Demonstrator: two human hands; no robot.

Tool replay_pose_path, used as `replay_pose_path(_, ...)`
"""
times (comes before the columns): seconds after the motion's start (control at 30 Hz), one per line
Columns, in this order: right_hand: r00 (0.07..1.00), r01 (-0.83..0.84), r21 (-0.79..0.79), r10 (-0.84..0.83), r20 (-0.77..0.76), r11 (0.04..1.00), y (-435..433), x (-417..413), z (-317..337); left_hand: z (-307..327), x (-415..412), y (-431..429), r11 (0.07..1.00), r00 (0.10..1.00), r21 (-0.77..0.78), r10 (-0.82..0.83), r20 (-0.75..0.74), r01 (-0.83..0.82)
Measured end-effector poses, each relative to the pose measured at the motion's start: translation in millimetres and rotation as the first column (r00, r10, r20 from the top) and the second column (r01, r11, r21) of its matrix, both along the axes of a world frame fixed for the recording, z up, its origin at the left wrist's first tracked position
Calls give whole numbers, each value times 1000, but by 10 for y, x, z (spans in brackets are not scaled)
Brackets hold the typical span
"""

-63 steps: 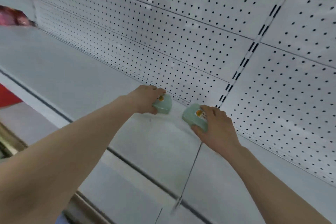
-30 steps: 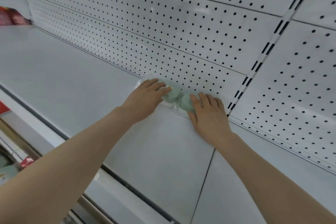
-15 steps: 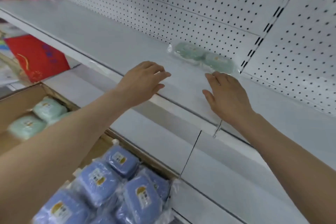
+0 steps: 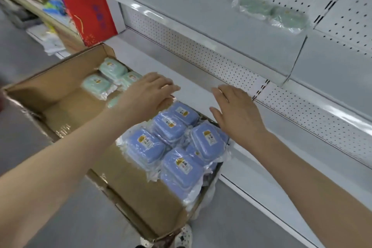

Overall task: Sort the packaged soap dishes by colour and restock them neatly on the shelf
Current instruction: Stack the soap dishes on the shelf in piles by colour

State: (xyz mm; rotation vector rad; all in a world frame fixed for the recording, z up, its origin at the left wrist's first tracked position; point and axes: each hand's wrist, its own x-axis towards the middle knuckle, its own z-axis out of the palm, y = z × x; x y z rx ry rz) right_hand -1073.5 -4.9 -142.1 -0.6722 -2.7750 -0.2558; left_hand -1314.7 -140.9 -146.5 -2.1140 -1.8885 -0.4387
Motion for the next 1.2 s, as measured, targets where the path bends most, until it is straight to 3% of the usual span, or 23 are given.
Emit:
replay_pose_path(0.13, 996, -84, -34, 85, 23, 996, -244, -241, -301, -303, -119, -398, 999, 999, -14, 34, 26, -34)
replay_pose_path(0.3, 989, -95, -127, 108, 97, 987, -646, -776, -752, -747, -579, -826, 985, 992, -136, 110, 56, -101)
replay_pose_path(0.47, 986, -35, -263, 76, 148, 964, -1007, -1575, -1215, -1235, -1481, -1032, 960, 982, -255, 152, 112, -119)
replay_pose_path(0.6, 985, 4, -306, 50, 167, 952, -1122, -2347, -1455, -1633, -2408, -1035, 896, 973, -408, 219, 69, -173)
replay_pose_path(0.9, 904, 281, -395, -103, 416, 875, -923, -3719, -1992, -2209, -3816, -320, 778, 946, -561, 324, -24, -281)
replay_pose_path(1.03, 853, 393, -378, -179, 491, 838, -845, -3968, -2273, -2491, -4076, -9, 729, 948, -612, 290, -132, -308)
replay_pose_path(1.2, 799, 458, -369, -192, 570, 809, -931, -4084, -2442, -2526, -4107, -92, 680, 946, -669, 299, -121, -301)
